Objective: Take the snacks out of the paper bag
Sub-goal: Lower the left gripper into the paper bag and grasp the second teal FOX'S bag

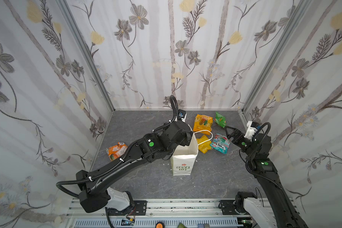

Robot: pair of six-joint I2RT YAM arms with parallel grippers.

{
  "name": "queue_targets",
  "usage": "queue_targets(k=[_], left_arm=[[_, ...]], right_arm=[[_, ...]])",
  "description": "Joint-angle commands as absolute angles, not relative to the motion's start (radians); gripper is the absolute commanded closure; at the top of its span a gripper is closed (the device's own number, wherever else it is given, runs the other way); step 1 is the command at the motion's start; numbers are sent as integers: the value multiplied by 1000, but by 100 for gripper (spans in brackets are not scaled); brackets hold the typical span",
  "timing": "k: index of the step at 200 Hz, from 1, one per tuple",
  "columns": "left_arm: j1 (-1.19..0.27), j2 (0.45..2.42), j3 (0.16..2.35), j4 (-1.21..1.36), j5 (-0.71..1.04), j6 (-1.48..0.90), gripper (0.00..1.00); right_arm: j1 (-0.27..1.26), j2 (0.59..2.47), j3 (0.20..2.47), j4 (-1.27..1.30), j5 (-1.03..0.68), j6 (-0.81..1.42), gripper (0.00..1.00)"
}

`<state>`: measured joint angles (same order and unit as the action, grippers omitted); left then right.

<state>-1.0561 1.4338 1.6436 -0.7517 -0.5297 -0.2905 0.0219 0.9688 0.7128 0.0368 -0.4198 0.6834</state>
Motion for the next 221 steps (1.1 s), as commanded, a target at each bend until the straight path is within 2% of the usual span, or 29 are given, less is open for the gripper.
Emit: queue_targets(k=[1,58,104,145,221], left_arm=[[-1037,1481,1689,-835,-504,-364,9],[-999,1643,1795,-1008,-426,-472,10],[-993,1726,1756,-1026,-334,-541,22],[-991,1765,1677,-998,-309,-571,23],[-967,1834,1552,-900,-218,-601,22]], right_arm=[[107,945,808,-13,-513,642,1],[296,988,960,-32,-761,638,1],[330,949,976,-67,-700,614,1],[357,959,1002,-169,-717,529,1],[377,948,1019,-227,-677,503,1]])
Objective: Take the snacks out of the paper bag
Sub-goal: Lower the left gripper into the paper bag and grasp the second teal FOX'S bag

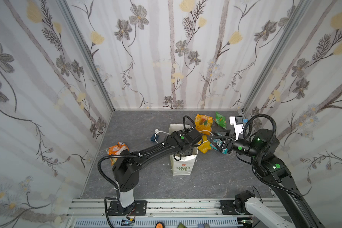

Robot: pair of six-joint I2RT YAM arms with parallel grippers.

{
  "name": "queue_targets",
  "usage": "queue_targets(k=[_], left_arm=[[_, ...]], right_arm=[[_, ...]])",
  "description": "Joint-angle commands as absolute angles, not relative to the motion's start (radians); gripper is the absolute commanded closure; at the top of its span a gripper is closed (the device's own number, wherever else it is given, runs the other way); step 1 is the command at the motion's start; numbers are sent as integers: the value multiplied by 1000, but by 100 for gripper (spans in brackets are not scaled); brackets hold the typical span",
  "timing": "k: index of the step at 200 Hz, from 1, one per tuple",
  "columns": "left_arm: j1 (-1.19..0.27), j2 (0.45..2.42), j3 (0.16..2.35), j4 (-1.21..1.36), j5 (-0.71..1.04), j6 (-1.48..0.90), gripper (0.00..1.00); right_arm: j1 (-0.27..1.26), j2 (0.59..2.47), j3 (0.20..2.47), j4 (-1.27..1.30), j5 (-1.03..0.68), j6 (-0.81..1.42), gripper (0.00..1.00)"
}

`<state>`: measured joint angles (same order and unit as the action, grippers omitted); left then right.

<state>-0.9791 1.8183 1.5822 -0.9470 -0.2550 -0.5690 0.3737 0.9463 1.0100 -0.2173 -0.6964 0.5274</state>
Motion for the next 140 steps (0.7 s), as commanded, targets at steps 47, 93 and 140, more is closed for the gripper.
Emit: queue_targets(k=[47,93,140], left_arm=[[-930,1878,1509,-856,-114,-599,18],[-918,1971,1480,-822,-46,-592,17],[-904,2016,1403,-745,-2,-609,32]], right_arm=[[386,952,1022,-229,-664,506,1],[394,953,1022,-235,-655,506,1],[399,950,1020,-248,-644,502,1]])
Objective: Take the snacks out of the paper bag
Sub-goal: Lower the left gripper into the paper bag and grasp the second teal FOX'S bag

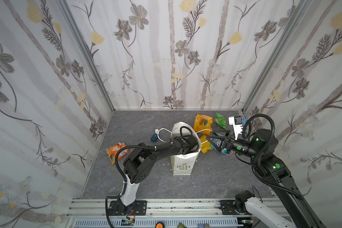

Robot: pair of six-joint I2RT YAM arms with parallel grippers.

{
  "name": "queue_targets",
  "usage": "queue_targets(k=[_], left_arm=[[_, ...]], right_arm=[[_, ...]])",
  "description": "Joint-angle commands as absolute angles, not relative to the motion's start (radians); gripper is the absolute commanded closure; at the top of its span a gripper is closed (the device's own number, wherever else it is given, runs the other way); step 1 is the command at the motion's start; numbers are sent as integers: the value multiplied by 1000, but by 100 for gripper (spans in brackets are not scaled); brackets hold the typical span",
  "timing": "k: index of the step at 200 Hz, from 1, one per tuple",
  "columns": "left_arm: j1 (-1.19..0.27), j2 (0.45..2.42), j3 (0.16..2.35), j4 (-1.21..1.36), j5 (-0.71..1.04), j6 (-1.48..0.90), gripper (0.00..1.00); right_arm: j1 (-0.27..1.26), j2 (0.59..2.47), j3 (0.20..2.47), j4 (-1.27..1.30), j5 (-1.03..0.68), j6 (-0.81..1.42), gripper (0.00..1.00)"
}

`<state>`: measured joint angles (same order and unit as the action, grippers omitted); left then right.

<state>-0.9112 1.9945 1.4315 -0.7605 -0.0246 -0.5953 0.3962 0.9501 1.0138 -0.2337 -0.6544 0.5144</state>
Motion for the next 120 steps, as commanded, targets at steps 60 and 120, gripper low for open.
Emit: queue_targets(k=[60,120], left_arm=[[-899,2014,1369,-716,32,-614,80],[-903,1926,1397,-768,-1,-601,100]], right_arm=[[401,951,1016,-252,-625,504,1],[410,993,986,-264,-574,504,1]])
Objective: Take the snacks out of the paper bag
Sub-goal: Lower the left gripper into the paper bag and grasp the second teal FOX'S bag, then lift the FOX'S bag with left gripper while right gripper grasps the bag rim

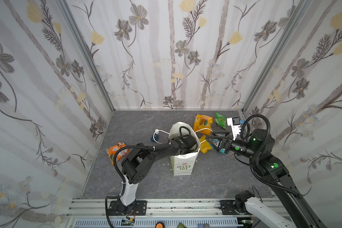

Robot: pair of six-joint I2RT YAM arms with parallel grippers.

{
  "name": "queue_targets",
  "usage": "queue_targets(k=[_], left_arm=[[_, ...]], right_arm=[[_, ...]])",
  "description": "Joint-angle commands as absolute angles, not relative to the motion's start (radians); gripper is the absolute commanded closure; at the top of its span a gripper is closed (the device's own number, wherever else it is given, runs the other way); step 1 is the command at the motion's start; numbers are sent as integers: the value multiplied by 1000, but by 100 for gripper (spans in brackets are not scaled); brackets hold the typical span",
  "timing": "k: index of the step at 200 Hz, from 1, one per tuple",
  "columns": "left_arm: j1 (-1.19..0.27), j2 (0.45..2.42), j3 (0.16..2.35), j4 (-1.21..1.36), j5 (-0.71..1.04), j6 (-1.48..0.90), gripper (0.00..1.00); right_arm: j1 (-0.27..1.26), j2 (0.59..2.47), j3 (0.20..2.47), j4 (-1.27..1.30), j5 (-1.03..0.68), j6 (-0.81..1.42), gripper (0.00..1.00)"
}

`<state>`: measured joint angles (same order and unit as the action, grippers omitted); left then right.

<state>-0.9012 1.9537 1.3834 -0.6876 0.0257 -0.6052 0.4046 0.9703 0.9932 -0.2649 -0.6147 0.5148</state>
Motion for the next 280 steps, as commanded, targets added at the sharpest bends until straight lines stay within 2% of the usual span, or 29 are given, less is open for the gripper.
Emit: queue_targets(k=[1,156,223,280], left_arm=[[-904,1924,1400,-768,-1,-600,100],[-917,1792,1522,-855,-142,-567,100],[-918,1782,1620,-905,-195,-532,100],[-917,1748,1716,-958,-229,-508,100]], right_arm=[[410,994,986,-264,-573,504,1],[484,1121,911,-314,-475,441,2],[506,1105,888,-330,-473,437,2],[505,1044,950,-326,-397,462,1]])
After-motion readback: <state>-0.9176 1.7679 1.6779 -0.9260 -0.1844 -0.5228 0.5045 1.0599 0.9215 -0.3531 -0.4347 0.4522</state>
